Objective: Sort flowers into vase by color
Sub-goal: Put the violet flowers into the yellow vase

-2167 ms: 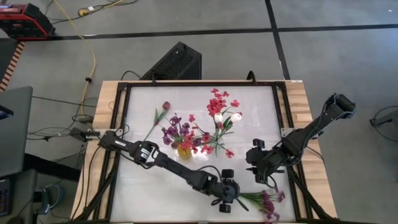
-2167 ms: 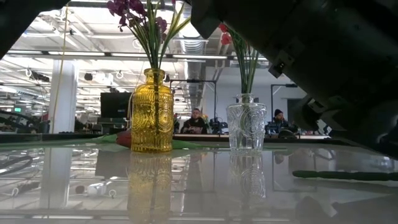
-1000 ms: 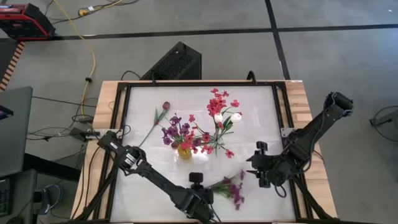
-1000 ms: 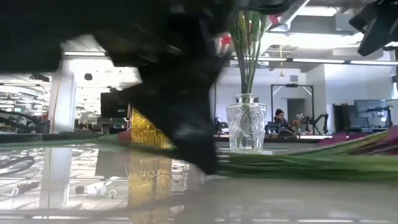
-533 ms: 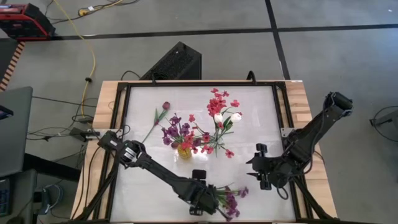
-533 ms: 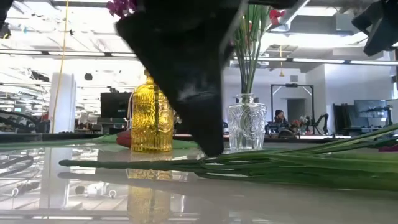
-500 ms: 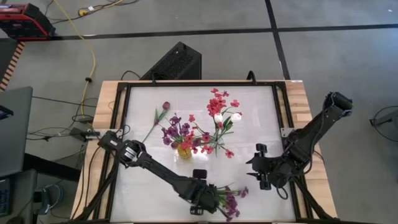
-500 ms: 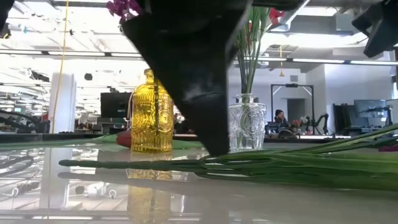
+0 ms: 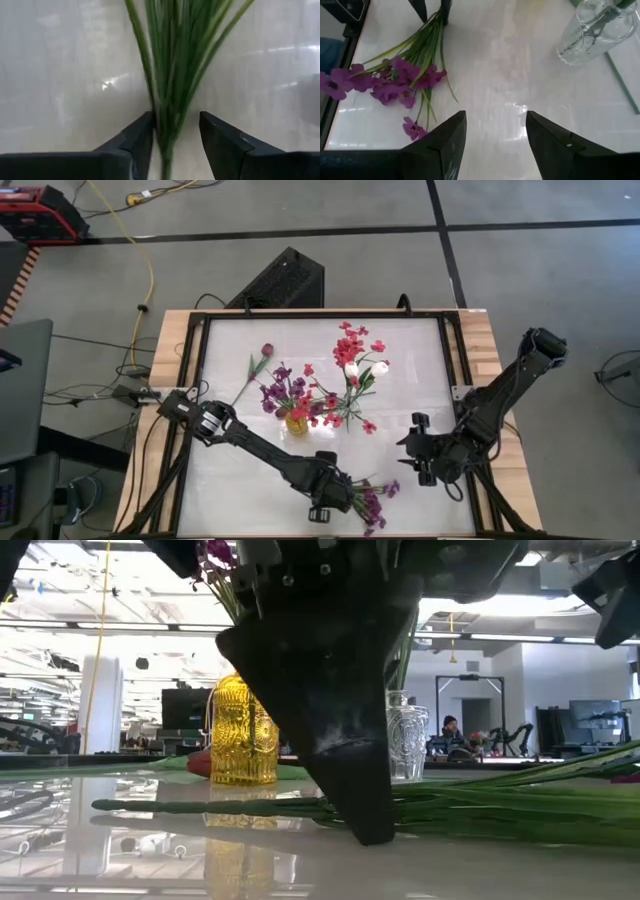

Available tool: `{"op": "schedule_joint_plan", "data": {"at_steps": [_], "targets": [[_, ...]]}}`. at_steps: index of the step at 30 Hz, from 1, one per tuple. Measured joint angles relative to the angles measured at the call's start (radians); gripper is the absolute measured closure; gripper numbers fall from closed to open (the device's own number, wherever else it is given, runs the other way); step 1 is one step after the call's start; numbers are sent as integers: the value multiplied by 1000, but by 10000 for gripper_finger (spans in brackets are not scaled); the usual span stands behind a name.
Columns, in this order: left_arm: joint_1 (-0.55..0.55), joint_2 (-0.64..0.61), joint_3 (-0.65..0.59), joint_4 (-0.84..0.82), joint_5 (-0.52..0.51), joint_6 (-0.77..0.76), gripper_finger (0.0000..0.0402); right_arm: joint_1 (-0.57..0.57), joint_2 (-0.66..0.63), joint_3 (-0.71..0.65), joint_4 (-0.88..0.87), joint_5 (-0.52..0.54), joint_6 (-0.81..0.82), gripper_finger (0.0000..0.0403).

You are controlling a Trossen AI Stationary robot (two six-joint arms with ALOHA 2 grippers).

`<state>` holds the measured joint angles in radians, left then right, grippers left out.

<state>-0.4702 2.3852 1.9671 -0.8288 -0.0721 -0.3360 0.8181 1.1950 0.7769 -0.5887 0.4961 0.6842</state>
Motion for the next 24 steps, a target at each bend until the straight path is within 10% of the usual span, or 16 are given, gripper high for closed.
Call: {"op": "schedule_joint_plan", "data": {"at_steps": [13, 24], "targets": [[-12, -24, -3, -39, -112, 44, 393, 0, 0, 0, 0, 0, -3, 171], [-149, -325, -51, -49, -690, 69, 401, 0, 0, 1, -2, -4, 12, 171]]}}
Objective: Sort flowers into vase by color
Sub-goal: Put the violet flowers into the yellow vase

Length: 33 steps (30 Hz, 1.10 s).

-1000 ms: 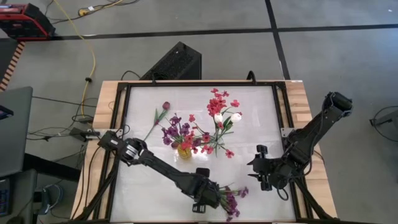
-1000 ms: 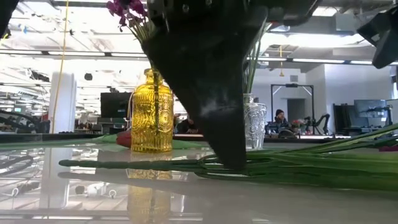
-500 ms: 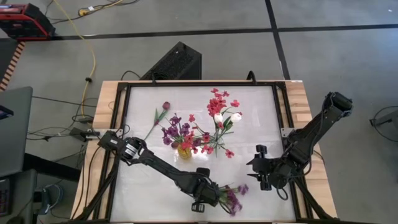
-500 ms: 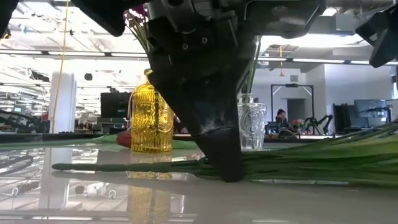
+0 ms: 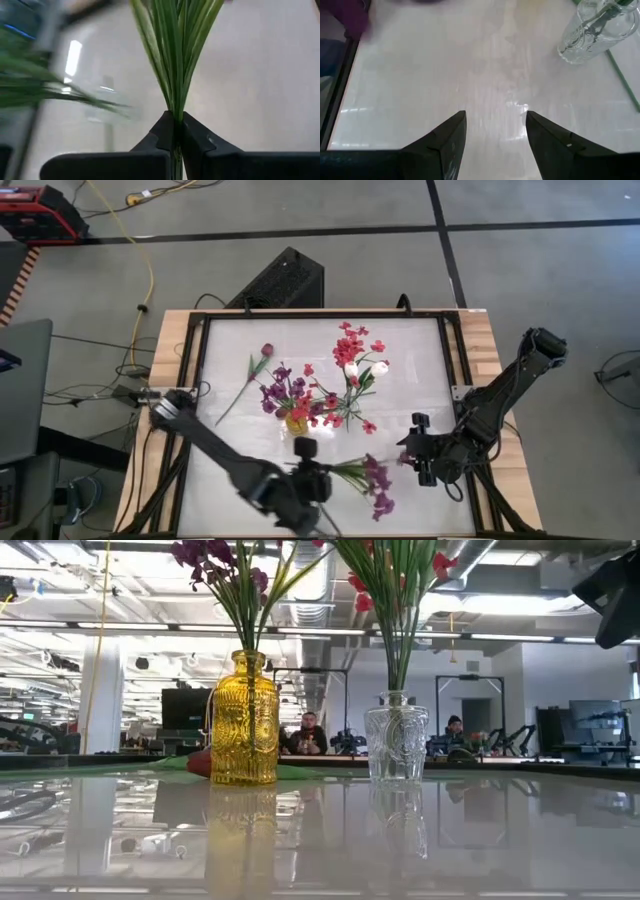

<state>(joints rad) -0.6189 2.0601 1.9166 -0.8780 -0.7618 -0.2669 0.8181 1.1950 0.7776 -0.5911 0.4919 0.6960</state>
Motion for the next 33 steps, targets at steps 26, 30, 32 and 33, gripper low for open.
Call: {"op": "schedule_joint_plan", "data": {"at_steps": [26, 30, 32, 33], "targets": [[-87, -594, -1410, 2449, 175, 742, 401, -2, 0, 0, 2, 6, -23, 171], [-23, -620, -1485, 2439, 0, 640, 401, -2, 0, 1, 2, 7, -23, 171], [5, -620, -1504, 2440, -16, 645, 401, -2, 0, 1, 2, 7, -24, 171], [17, -620, -1512, 2440, -11, 659, 401, -2, 0, 1, 4, 7, -23, 171]]}}
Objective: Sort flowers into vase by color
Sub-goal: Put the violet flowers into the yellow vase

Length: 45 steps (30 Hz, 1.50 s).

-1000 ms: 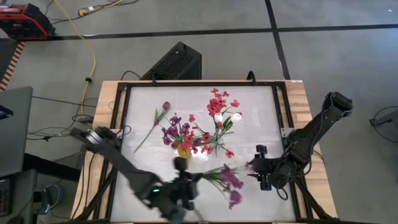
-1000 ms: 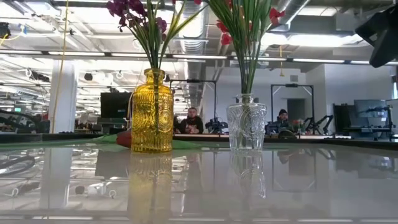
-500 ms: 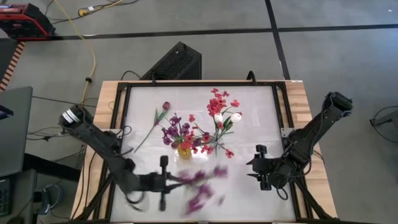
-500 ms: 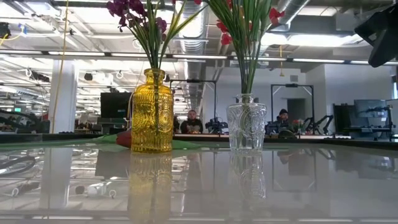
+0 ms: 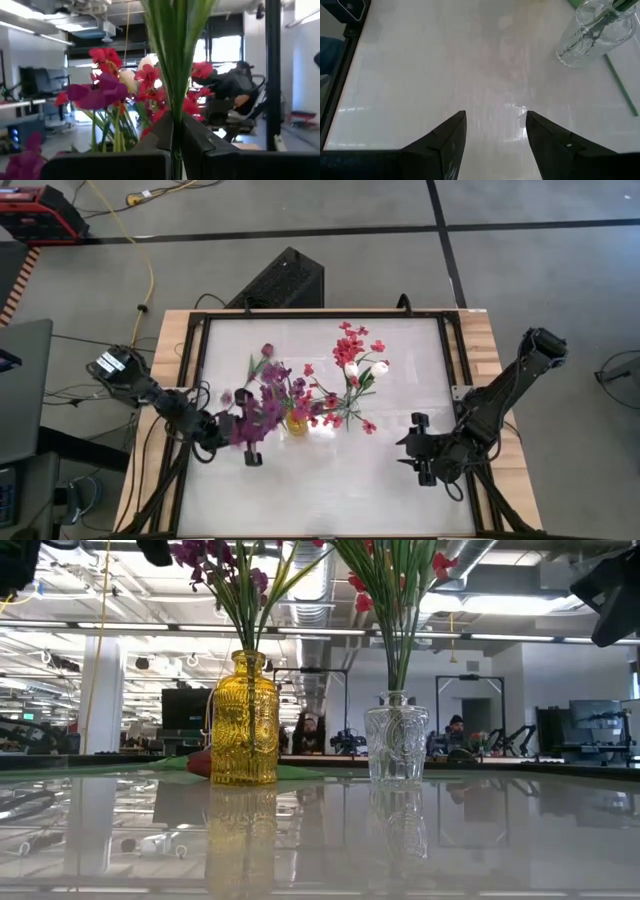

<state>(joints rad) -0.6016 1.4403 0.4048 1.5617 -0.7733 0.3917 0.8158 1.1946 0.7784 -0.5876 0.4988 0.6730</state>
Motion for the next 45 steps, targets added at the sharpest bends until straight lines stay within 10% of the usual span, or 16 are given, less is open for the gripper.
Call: {"op": "schedule_joint_plan", "data": {"at_steps": [45], "targets": [[199, 1, -2, -526, 140, -330, 393, 0, 0, 0, 5, 0, -19, 171]]}}
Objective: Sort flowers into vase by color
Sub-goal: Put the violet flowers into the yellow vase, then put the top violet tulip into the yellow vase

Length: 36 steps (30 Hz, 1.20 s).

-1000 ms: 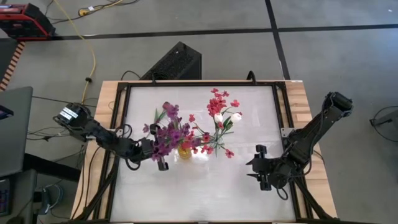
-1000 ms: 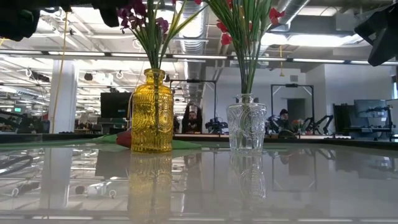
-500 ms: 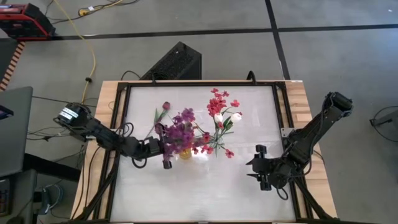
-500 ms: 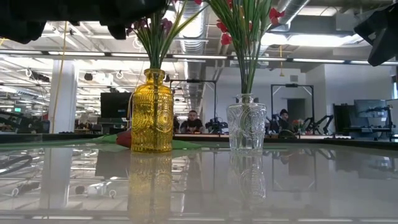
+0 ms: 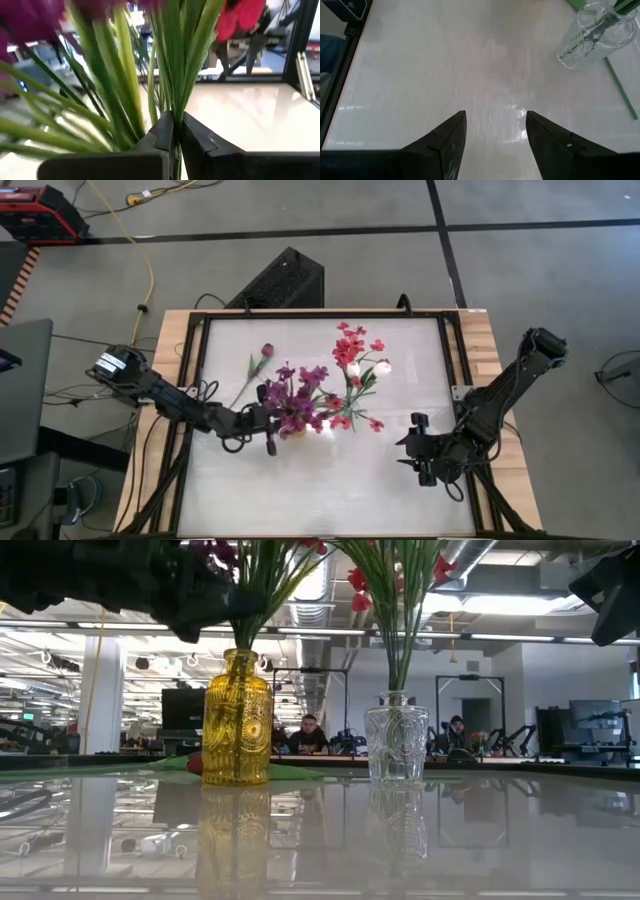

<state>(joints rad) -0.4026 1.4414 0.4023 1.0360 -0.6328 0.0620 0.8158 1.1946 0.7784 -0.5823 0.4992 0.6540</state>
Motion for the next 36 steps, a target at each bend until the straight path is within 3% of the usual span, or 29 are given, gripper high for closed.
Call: {"op": "schedule_joint_plan", "data": {"at_steps": [12, 19, 27, 36], "targets": [[0, 0, 0, -91, -27, -107, 368, 0, 0, 0, 23, 0, 1, 171], [3, -73, 0, -186, 22, -166, 320, 0, 0, 0, 29, -1, 1, 171], [3, -226, 0, -480, 95, -323, 259, 0, 0, 0, 32, -1, 1, 171], [3, -417, 0, -834, 256, -495, 248, 0, 0, 0, 39, -1, 1, 171]]}}
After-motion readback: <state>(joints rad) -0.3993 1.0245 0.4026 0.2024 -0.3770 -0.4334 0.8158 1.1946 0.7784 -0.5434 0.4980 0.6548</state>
